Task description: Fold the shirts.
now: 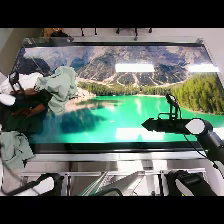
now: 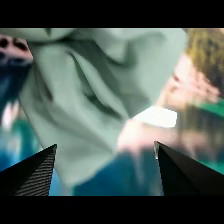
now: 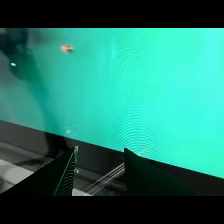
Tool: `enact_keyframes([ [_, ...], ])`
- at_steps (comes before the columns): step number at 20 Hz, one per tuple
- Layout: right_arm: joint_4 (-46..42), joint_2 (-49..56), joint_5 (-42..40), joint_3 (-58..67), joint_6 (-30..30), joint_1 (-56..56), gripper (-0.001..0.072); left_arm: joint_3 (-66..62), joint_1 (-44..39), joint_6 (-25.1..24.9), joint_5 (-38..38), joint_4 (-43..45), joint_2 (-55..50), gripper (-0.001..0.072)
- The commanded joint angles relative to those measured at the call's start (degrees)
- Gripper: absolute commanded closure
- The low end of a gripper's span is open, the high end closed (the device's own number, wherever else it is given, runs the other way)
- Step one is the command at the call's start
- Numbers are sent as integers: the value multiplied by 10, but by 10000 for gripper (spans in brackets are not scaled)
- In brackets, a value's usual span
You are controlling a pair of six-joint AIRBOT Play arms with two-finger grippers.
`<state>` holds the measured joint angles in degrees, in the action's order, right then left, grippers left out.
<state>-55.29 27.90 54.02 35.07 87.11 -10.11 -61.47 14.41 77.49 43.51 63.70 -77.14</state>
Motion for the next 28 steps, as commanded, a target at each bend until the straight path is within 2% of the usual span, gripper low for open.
enact_keyframes([
  [1, 0, 20, -9, 0, 9, 0, 314, -134, -9, -1, -6, 6, -172, 0],
  [3, -1, 33, -9, 0, 14, 0, 208, -187, -24, -1, -19, 13, -224, 0],
  [5, 0, 45, -9, 0, 15, 0, 212, -223, -31, -1, 2, 13, -265, 0],
  [7, 0, 50, -9, 0, 23, 0, 213, -252, -30, -1, 60, 14, -295, 5],
  [8, 0, 50, -11, 0, 23, 0, 213, -263, -27, -1, 85, 13, -303, 184],
  [9, 0, 50, -14, 0, 23, 0, 214, -277, -24, -1, 112, 13, -310, 541],
  [10, 0, 50, -13, 0, 23, 0, 215, -294, -23, -2, 138, 11, -313, 696],
  [11, 1, 50, -13, 0, 23, 0, 216, -311, -22, -2, 154, 11, -312, 696],
  [12, 5, 49, -13, 0, 23, 0, 298, -336, -25, -2, 176, 11, -309, 698],
  [13, 6, 47, -13, 0, 23, 0, 436, -361, -32, -1, 196, 11, -300, 699],
  [14, 6, 42, -13, 0, 23, 0, 476, -383, -40, -1, 214, 10, -288, 699],
  [20, -2, 6, -10, 42, 22, 41, 490, -463, -163, -1, 334, -67, -154, 699],
  [24, -2, -16, 61, 76, -15, 139, 488, -459, -297, 18, 413, -67, -85, 698],
  [28, -2, -18, 136, 77, -30, 215, 486, -357, -429, 27, 335, -56, -53, 696],
])
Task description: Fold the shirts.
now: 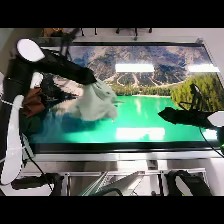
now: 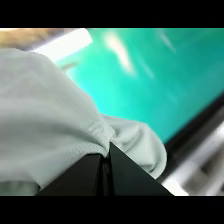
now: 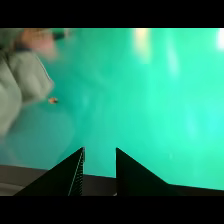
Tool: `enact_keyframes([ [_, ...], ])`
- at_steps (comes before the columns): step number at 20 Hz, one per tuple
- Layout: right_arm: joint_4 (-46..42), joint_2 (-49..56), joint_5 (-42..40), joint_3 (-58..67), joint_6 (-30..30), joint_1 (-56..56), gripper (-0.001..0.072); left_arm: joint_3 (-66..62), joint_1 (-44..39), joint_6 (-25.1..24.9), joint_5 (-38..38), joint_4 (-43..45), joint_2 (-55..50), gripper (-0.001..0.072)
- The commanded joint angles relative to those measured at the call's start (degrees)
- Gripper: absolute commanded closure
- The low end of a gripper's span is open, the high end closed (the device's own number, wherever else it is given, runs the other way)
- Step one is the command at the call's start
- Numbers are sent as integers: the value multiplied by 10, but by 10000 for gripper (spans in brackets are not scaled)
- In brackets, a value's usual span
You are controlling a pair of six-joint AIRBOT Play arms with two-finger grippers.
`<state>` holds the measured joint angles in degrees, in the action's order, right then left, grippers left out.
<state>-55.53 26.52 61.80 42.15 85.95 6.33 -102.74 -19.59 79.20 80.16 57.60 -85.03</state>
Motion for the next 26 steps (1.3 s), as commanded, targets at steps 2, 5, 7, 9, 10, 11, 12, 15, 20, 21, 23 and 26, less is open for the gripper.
enact_keyframes([
  [2, 0, -5, 65, 6, -23, 66, 471, 116, -130, 19, -86, 13, 26, 691],
  [5, 0, -4, 66, 6, -29, 66, 334, 167, -146, 25, -154, 12, 26, 98],
  [7, 0, -4, 73, 6, -37, 68, 334, 159, -119, 34, -147, 12, 26, 41],
  [9, -7, -4, 85, 6, -37, 68, 331, 139, -68, 38, -87, 13, 26, 41],
  [10, -14, -4, 90, 6, -37, 68, 331, 140, -37, 39, -49, 13, 26, 41],
  [11, -23, -4, 94, 5, -37, 68, 330, 153, -8, 39, -23, 13, 26, 41],
  [12, -29, -4, 94, 2, -37, 68, 331, 179, 19, 39, -6, 13, 26, 41],
  [15, -30, 0, 78, -19, -42, 68, 331, 302, 73, 40, -45, 10, 26, 40],
  [20, -9, 69, 59, -27, -65, 68, 331, 444, 68, 35, -248, 6, 16, 41],
  [21, 1, 86, 59, -27, -69, 68, 331, 446, 57, 33, -270, 6, 3, 41],
  [23, 3, 120, 59, -28, -90, 67, 331, 433, 37, 33, -293, 6, -33, 40],
  [26, 3, 167, 58, -41, -97, 60, 332, 377, 8, 33, -288, 7, -95, 41],
])
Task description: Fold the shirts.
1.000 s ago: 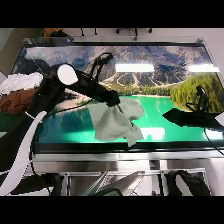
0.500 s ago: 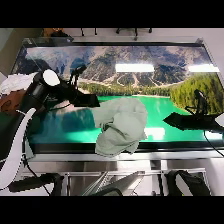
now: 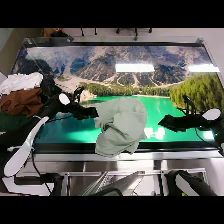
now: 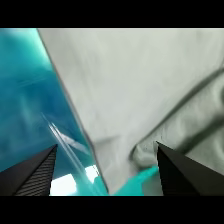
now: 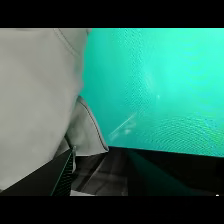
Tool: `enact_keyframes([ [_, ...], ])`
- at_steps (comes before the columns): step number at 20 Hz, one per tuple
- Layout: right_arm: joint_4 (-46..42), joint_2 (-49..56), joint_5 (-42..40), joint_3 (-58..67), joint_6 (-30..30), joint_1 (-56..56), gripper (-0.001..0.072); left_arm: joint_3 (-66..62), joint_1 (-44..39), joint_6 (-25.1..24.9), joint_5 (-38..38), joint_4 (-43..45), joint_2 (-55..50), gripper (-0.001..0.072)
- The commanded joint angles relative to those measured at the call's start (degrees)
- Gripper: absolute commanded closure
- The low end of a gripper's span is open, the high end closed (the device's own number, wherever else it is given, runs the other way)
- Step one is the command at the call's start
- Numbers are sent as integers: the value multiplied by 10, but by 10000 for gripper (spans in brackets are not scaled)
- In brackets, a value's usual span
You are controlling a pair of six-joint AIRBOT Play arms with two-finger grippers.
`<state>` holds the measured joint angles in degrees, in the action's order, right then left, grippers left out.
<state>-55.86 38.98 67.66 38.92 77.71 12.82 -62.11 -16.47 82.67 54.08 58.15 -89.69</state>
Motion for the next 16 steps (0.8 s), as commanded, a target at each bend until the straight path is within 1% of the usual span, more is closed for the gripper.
enact_keyframes([
  [1, 6, 56, -7, -17, -20, -11, 332, -48, -30, -1, -24, 2, -62, 41],
  [5, 39, 106, -32, -49, -55, -49, 332, -120, -34, -1, -2, 3, -105, 44],
  [6, 54, 121, -38, -49, -66, -63, 332, -130, -31, -1, 3, 2, -111, 155],
  [7, 70, 133, -48, -49, -75, -76, 332, -139, -31, -1, 13, 3, -115, 325],
  [9, 103, 158, -72, -49, -93, -104, 333, -145, -31, -2, 20, 3, -116, 510],
  [10, 108, 171, -82, -49, -94, -118, 333, -146, -31, -2, 21, 3, -116, 618],
  [11, 107, 183, -88, -49, -100, -129, 333, -146, -31, -4, 24, 3, -116, 695],
  [13, 108, 202, -90, -48, -108, -138, 342, -146, -27, -6, 31, 3, -116, 694],
  [14, 112, 205, -89, -48, -118, -137, 406, -146, -24, -6, 36, 3, -116, 694],
  [15, 111, 203, -89, -48, -120, -137, 520, -146, -21, -6, 41, 4, -114, 695],
  [16, 111, 198, -87, -45, -129, -137, 653, -146, -16, -6, 43, 3, -109, 695],
])
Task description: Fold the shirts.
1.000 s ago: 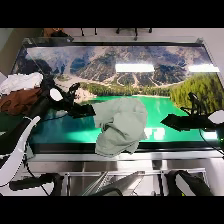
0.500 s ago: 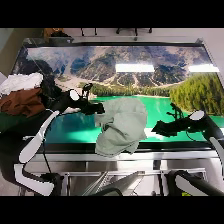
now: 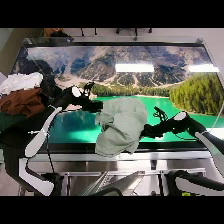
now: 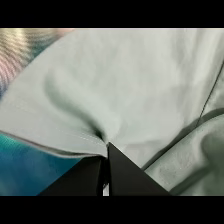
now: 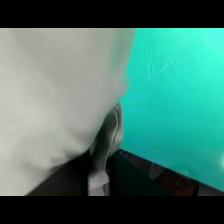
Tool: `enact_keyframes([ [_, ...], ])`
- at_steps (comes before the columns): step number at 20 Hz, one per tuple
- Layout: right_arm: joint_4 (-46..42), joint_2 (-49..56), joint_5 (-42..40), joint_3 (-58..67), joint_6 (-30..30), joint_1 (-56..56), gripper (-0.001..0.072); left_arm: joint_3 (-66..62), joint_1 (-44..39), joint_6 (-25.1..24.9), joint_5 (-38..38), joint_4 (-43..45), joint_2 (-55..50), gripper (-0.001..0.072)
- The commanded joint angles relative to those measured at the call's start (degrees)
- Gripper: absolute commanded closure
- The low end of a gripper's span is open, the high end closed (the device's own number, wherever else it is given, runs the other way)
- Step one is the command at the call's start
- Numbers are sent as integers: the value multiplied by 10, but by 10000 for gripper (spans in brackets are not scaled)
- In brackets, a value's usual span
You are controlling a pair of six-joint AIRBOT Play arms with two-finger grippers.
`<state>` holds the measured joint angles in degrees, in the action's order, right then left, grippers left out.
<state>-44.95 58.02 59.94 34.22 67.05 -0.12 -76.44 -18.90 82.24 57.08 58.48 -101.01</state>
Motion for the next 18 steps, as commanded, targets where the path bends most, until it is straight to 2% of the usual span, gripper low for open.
enact_keyframes([
  [1, 2, -3, -3, 7, -26, -8, 696, -2, 14, -2, 10, 0, 16, 695],
  [5, 1, -78, 81, 105, -26, 47, 697, -7, 63, -3, -3, 0, 128, 695],
  [8, 4, -148, 142, 246, -26, 147, 697, -47, 126, -3, 45, 0, 242, 696],
  [10, 43, -186, 147, 339, -27, 211, 697, -80, 155, -3, 73, -1, 314, 695],
  [13, 148, -222, 146, 461, -62, 271, 697, -129, 172, -4, 80, 0, 420, 695],
  [16, 145, -236, 108, 552, -63, 275, 697, -179, 196, -19, 79, 20, 512, 695],
  [18, 98, -237, 100, 580, -50, 274, 696, -183, 226, -19, 89, 52, 559, 695],
])
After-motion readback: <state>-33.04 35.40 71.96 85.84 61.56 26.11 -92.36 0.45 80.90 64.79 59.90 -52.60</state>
